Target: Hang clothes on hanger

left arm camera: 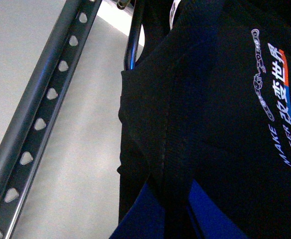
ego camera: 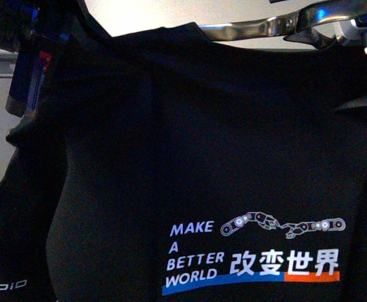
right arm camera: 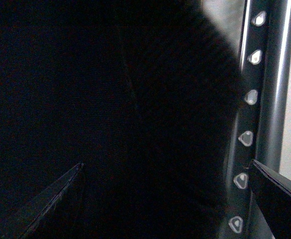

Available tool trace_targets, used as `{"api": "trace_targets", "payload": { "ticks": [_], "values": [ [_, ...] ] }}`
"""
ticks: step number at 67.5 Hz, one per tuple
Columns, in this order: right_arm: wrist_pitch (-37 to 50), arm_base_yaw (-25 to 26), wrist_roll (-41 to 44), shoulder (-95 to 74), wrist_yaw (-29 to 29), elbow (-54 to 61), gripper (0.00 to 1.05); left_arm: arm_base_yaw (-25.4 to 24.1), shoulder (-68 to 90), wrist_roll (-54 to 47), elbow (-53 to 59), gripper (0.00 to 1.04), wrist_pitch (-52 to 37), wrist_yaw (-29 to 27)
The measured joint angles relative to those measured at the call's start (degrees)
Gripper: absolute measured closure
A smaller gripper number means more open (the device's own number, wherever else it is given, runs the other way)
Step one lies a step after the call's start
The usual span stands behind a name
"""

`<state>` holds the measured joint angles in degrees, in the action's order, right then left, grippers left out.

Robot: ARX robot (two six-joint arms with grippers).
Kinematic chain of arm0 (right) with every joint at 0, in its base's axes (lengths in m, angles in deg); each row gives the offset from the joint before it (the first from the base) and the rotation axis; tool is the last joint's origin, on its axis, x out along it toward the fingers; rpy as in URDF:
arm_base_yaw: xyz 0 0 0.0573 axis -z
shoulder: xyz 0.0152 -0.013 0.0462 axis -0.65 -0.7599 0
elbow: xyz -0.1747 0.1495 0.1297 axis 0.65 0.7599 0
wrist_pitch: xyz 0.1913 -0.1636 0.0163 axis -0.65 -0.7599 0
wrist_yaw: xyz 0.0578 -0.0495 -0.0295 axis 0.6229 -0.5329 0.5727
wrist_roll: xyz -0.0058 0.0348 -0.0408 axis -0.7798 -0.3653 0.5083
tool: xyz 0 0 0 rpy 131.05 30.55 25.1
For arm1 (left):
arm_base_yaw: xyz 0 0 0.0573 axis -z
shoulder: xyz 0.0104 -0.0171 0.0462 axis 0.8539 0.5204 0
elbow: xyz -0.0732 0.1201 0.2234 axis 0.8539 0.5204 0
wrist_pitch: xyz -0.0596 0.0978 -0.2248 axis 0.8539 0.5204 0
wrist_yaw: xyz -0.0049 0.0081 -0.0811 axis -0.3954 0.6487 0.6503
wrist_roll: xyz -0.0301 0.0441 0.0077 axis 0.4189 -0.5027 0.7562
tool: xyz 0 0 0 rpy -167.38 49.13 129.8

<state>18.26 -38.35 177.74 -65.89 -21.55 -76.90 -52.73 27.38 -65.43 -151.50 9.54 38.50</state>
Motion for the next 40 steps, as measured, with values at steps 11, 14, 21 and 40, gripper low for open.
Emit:
{"api": "trace_targets", "payload": {
  "ticks": [11, 14, 21, 40],
  "values": [
    [1.4, 0.3, -1.9, -0.3, -0.4, 0.0, 0.46, 0.0, 0.0, 0.0, 0.0, 1.00, 0.0, 0.0],
    [1.6, 0.5, -1.9, -0.3, -0.1, 0.0, 0.51, 0.0, 0.0, 0.0, 0.0, 1.00, 0.0, 0.0],
    [2.7, 1.6, -2.3, 0.0, 1.3, 0.4, 0.70, 0.0, 0.0, 0.0, 0.0, 1.00, 0.0, 0.1],
    [3.3, 5.8, -2.0, 1.5, 3.2, 4.5, 0.96, 0.1, -0.2, 0.0, 0.0, 0.55, -0.3, 0.7]
  ]
}}
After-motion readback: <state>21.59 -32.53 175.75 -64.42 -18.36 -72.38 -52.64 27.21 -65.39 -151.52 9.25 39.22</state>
